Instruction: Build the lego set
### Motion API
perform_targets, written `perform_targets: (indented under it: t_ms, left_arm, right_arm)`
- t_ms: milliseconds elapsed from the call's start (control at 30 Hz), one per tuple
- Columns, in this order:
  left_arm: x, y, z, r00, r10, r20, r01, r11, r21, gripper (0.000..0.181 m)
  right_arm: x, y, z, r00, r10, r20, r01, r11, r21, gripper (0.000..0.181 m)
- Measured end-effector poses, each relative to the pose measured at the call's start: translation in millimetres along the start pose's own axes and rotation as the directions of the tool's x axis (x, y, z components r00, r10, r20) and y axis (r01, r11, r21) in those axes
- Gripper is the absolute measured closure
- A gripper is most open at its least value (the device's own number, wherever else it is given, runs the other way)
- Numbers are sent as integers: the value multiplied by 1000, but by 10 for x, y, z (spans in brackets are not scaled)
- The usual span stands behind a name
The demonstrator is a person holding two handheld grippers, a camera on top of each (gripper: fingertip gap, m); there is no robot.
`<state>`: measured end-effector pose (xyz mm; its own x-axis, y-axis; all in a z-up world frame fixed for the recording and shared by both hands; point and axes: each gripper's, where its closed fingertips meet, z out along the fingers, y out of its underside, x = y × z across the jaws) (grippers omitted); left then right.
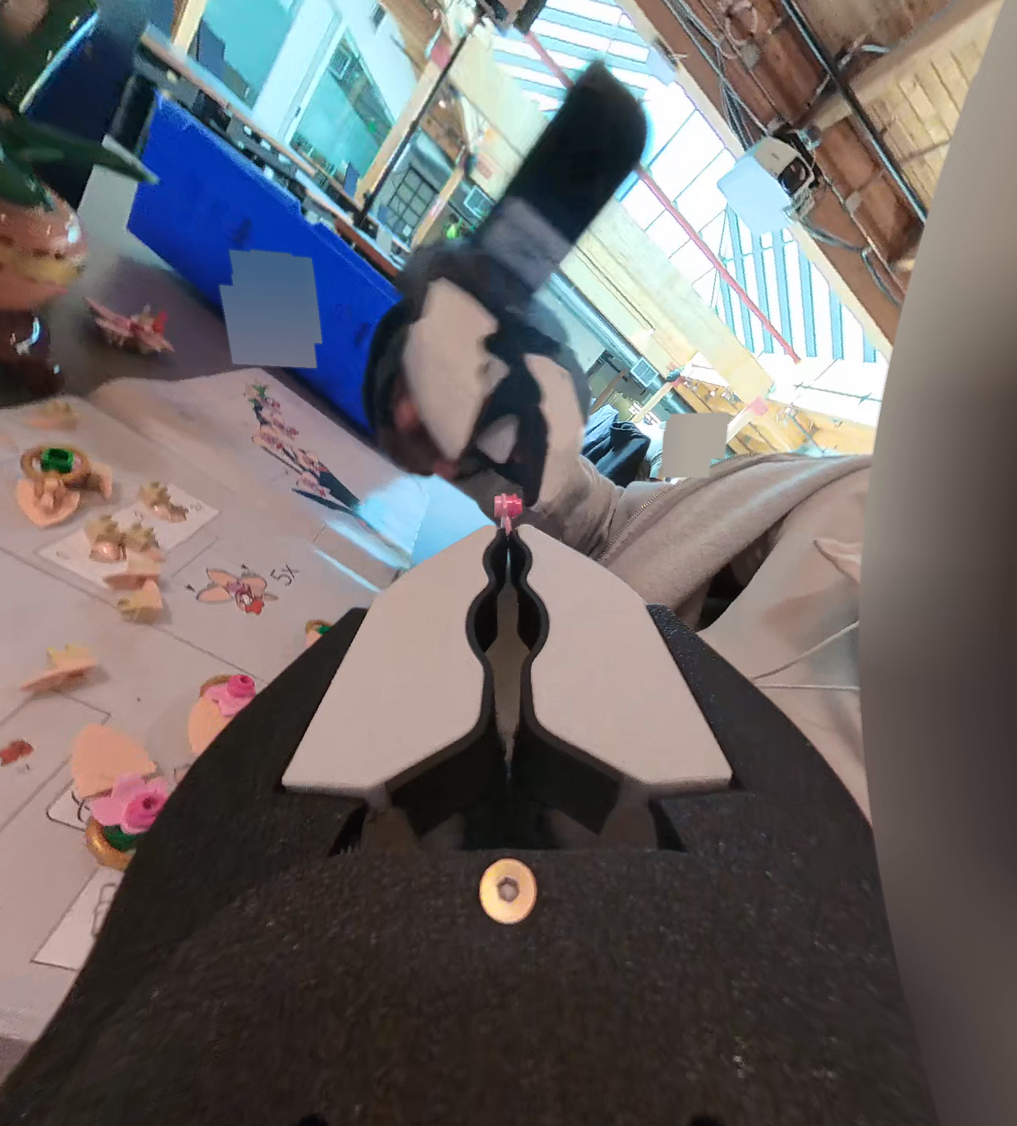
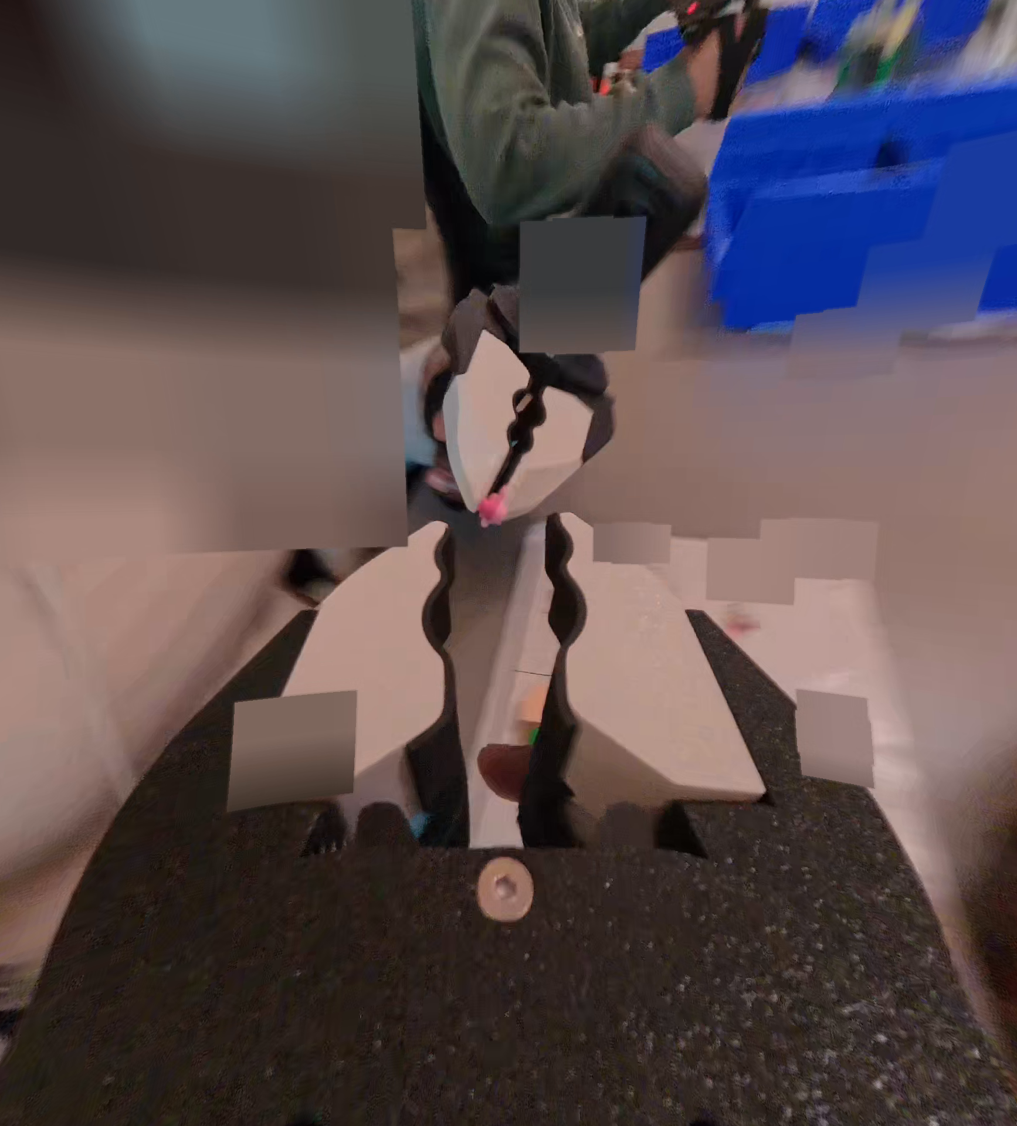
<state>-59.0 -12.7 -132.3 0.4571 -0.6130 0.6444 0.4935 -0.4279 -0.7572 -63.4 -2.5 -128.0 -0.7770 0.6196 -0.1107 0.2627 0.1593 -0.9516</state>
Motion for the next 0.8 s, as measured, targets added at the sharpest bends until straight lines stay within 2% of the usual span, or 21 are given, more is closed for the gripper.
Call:
perform_targets:
  t_ms: [33,100,133,267,500,633,733,800]
  left_arm:
    - [-28,14,4,999,-34,2,34,999,-2,181]
    - [-86,55,15,997,-71,16,71,997,-17,181]
    - [-100,72,22,997,-76,21,77,997,-25,181]
    - [-59,114,51,997,-71,10,72,996,-55,181]
    - [-67,133,42,998,-67,19,69,995,-68,181]
    - [-98,143,38,997,-70,35,72,995,-72,181]
    - [-101,169,55,997,-68,37,71,994,-86,181]
    - [-99,165,56,997,-74,35,76,994,-84,181]
  right_arm:
    - [-7,-14,-6,976,-201,-83,196,978,-69,156]
    - [-28,2,15,844,-517,-141,470,841,-269,157]
    - [-49,27,39,801,-586,-118,521,781,-345,157]
    - [-32,128,70,736,-676,-43,584,666,-465,164]
    - [-12,170,89,721,-692,-33,593,641,-488,170]
    - [-32,211,108,701,-713,-11,604,602,-523,160]
    - [12,241,109,668,-744,-7,613,555,-563,167]
    - [15,239,100,678,-735,-15,604,569,-559,169]
